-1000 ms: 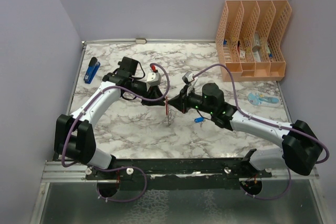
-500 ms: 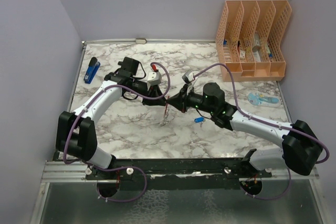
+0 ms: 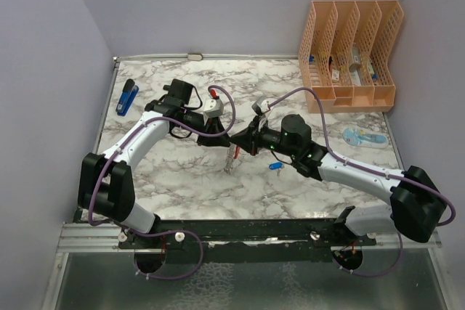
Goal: Put the keys on the keyring
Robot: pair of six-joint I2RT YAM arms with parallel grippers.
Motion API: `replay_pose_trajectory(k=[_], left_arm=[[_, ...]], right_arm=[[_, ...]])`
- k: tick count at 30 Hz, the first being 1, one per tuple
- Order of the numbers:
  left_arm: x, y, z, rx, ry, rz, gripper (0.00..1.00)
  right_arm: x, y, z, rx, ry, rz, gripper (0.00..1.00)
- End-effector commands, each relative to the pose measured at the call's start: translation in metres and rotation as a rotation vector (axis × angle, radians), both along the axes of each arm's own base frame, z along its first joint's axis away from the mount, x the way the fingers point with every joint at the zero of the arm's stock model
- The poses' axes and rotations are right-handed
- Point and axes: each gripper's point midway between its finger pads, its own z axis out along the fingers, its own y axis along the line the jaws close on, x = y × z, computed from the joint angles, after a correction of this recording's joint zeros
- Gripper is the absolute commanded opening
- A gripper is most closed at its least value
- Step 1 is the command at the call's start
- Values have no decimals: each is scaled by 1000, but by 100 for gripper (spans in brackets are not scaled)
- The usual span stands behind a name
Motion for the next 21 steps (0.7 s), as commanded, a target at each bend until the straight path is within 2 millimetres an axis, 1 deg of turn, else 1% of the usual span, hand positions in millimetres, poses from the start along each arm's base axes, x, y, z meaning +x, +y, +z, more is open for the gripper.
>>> replay_pose_trajectory(k=[1, 10, 17, 21], left_arm=[[-3, -6, 18, -60, -18, -37, 25], [-6, -6, 22, -67, -20, -44, 23], [-8, -8, 20, -69, -12, -52, 22], [-8, -9, 22, -76, -10, -57, 21]], right_arm=[[-3, 10, 20, 62, -39, 33, 1], [-3, 12, 14, 55, -28, 38, 1], [-3, 15, 18, 64, -37, 42, 1], [-4, 17, 15, 59, -32, 50, 1]])
